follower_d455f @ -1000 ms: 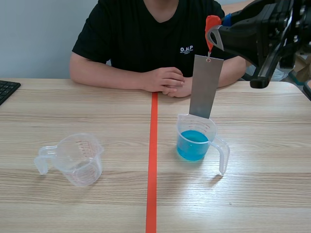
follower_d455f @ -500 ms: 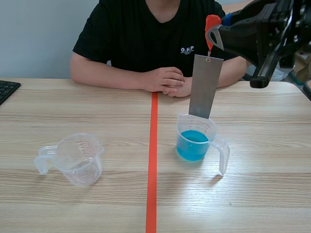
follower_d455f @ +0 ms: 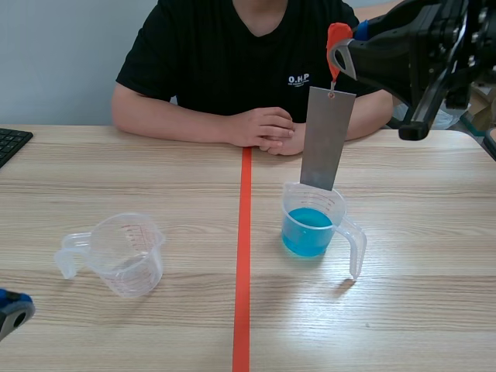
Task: Do the redox reaction experiment.
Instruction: 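Move the plate over the blue solution, then point at the plate with the left hand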
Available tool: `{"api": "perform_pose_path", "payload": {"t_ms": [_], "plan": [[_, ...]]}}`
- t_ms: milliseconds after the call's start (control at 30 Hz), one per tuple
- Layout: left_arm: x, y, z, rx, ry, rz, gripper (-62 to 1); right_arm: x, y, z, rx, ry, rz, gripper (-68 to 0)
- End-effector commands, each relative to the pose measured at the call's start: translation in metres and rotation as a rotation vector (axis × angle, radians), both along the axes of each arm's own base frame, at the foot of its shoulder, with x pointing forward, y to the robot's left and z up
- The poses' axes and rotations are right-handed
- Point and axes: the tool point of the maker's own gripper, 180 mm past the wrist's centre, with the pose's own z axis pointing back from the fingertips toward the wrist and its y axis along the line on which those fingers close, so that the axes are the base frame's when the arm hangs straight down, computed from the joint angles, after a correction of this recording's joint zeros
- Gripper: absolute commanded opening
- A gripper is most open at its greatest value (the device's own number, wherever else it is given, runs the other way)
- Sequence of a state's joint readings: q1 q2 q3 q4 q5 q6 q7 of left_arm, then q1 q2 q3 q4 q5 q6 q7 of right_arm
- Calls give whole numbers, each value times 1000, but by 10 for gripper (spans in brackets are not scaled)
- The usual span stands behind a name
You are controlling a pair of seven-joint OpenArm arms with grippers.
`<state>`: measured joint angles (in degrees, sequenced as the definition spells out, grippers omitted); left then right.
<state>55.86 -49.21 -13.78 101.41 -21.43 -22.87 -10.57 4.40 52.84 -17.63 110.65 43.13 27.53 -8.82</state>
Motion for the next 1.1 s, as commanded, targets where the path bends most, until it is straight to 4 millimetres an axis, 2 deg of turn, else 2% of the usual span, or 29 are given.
{"api": "perform_pose_path", "payload": {"t_ms": [0,167,533,800,1067], "plan": [[12,-11,17,-34,-60,-35,-563,-1,4,13,26,-33,21,-658],[39,-34,37,-37,-171,-127,-563,-2,5,13,25,-32,24,-658],[71,-100,37,-23,-291,-267,-563,-2,5,13,25,-32,25,-658],[105,-132,22,-21,-334,-258,-563,-2,5,13,25,-32,25,-658],[130,-162,12,-50,-339,-245,-563,-2,5,13,25,-32,25,-658]]}}
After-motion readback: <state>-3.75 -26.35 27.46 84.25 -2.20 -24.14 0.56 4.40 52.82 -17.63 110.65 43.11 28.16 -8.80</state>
